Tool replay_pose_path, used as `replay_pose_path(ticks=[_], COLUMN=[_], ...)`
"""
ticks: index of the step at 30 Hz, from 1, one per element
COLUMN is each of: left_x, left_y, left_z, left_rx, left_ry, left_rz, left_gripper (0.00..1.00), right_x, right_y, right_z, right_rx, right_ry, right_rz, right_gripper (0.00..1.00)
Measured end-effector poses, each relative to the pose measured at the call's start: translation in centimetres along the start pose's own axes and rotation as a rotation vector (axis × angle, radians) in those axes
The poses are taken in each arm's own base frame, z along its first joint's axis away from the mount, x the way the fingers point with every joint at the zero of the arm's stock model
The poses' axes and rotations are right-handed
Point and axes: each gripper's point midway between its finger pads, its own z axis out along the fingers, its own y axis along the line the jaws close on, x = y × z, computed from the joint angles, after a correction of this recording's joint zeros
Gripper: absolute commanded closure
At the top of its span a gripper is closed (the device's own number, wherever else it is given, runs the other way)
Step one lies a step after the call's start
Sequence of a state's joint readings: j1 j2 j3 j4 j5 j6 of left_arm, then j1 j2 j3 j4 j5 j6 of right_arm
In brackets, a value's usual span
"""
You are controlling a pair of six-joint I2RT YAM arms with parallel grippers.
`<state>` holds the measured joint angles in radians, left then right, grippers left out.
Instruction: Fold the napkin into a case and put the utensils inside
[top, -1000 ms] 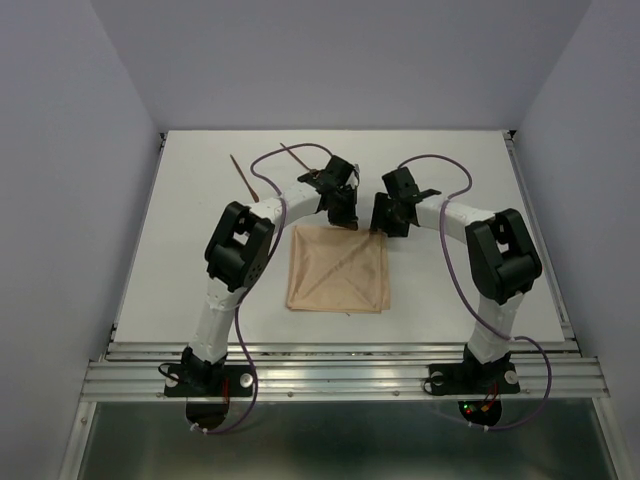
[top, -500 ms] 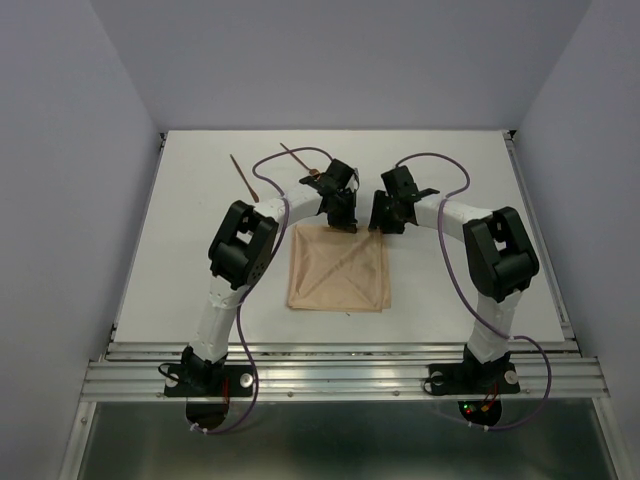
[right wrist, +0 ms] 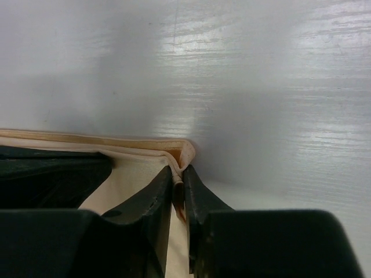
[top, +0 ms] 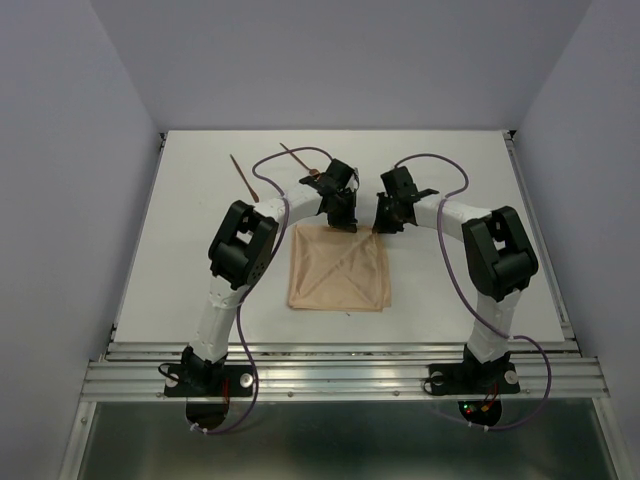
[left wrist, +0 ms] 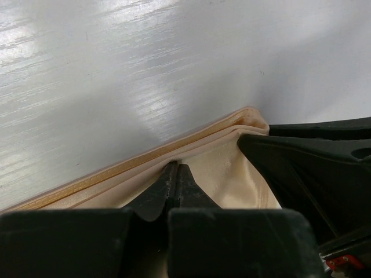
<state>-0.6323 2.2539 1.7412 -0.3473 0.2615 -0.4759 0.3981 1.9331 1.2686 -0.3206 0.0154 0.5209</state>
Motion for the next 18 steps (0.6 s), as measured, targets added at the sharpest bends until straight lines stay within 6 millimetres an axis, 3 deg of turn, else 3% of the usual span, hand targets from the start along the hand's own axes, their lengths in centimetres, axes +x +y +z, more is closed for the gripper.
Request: replay_pose_path(ticks=[7, 18], left_x=[-0.1, -0.2], left_y=[0.2, 0.0], left_z=[0.1, 0.3], left_rx=[0.003, 0.024], left_ry=[-0.004, -0.010], left_rz=[-0.007, -0.011], left_gripper=[1.00, 1.00], right_x=[0.4, 0.2], right_y=[0.7, 1.1], right_z=[-0.1, -0.8], right_rx=[-0.039, -0.061], right_ry=[0.021, 0.004], right_rz=[0.000, 0.037], right_gripper=[0.99, 0.99])
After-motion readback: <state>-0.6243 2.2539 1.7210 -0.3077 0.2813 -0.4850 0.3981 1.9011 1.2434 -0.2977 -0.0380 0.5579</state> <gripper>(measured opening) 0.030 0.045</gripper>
